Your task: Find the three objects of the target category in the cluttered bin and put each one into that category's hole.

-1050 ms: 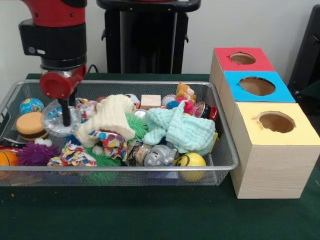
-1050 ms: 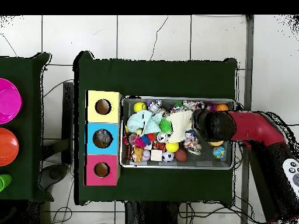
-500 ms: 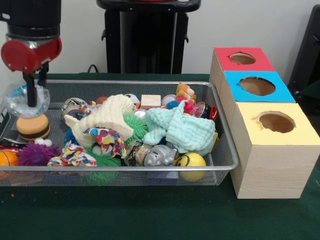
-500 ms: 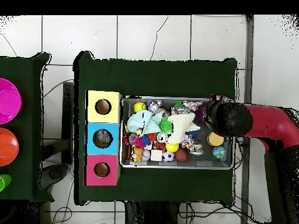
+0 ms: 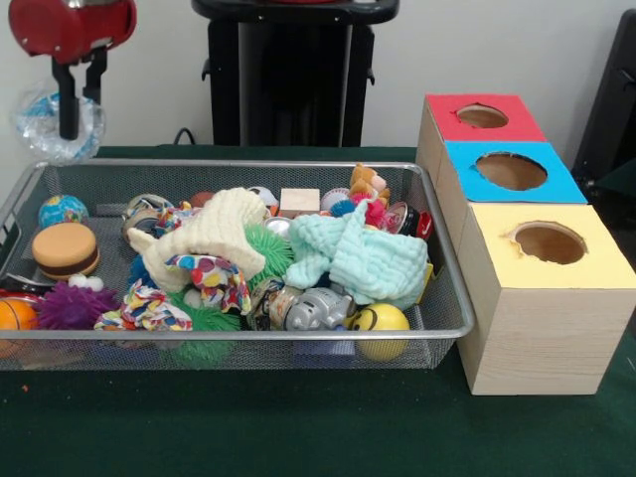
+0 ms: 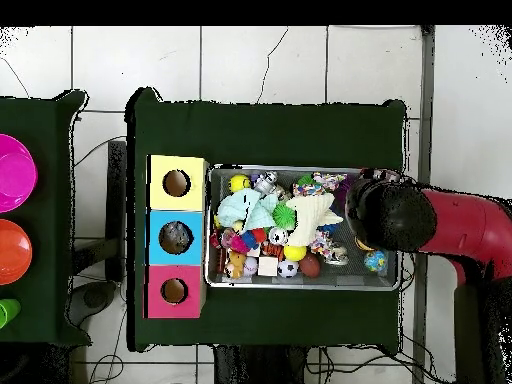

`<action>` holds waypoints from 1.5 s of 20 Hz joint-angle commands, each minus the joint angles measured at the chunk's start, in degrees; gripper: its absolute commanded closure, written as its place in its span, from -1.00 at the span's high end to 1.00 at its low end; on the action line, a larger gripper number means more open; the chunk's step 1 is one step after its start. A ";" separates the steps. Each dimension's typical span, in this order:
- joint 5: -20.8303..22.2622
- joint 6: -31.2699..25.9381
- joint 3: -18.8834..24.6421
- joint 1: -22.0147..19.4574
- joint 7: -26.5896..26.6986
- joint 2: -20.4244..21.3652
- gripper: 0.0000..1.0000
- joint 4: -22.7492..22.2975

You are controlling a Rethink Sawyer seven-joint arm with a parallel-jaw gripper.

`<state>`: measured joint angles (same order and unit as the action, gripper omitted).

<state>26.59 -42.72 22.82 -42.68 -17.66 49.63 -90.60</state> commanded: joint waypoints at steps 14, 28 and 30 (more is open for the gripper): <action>-10.93 7.13 -10.87 7.78 -28.17 -0.44 -1.00 -16.03; -16.71 12.63 -14.91 14.40 -36.64 -0.44 -1.00 -21.54; -17.89 11.94 -15.34 15.53 -37.67 0.27 -1.00 -21.96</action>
<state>11.83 -31.91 9.07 -28.86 -36.04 50.10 -107.13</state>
